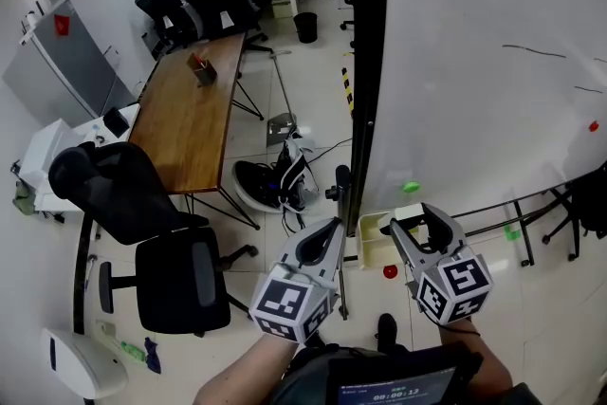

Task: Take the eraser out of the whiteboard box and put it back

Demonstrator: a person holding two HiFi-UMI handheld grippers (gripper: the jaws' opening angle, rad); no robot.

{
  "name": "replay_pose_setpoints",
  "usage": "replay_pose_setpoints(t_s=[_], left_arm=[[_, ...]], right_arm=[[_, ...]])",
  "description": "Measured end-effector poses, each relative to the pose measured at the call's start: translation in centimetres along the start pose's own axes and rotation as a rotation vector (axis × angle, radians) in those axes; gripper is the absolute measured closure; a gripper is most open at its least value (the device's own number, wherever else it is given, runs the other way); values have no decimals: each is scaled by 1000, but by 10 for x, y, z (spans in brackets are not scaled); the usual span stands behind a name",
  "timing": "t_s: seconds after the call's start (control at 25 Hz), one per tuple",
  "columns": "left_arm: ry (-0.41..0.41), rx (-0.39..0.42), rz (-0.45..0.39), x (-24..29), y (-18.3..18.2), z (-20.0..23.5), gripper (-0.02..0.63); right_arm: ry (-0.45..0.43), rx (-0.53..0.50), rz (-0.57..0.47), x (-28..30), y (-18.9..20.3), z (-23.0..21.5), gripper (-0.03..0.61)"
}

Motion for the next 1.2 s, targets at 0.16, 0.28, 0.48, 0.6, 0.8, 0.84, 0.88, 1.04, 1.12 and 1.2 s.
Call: replay_pose_setpoints(t_s=[0.16,0.28,0.48,0.6,0.8,0.84,0.88,1.04,1.12,1.2], left_arm=[[-10,-7,22,2,11,4,583],[-15,-13,37,5,17,5,583],[-23,-23,56,5,28,9,583],[-19,-25,66,7,32,8,583],[-17,-29,77,8,37,5,583],[-18,-30,79,7,38,6,583],[-18,-30,80,7,38,6,583],[-17,-27,84,8,38,4,583],[-14,-27,84,7,37,3,583],[-9,-27,82,7,36,1,583]], right_arm=[[3,-3,43,8,17,2,313],[9,-1,73,12,25,0,313],[20,-9,133,19,38,1,313],[25,-12,164,22,44,0,313],[32,-22,205,27,52,0,313],[34,-24,211,27,53,0,313],[35,-25,218,28,54,1,313],[42,-41,245,30,57,0,313],[45,-39,257,31,57,0,313],[46,-36,272,31,58,0,312]])
Point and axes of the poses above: the fingertips, and each gripper's own axes: x forward along the fingers, z to its left, y out of its underside, the point moved 4 cm from there along -x, backward along the fingers, and after that the axes turned 2 degrees about z, right-handed, at the moved point
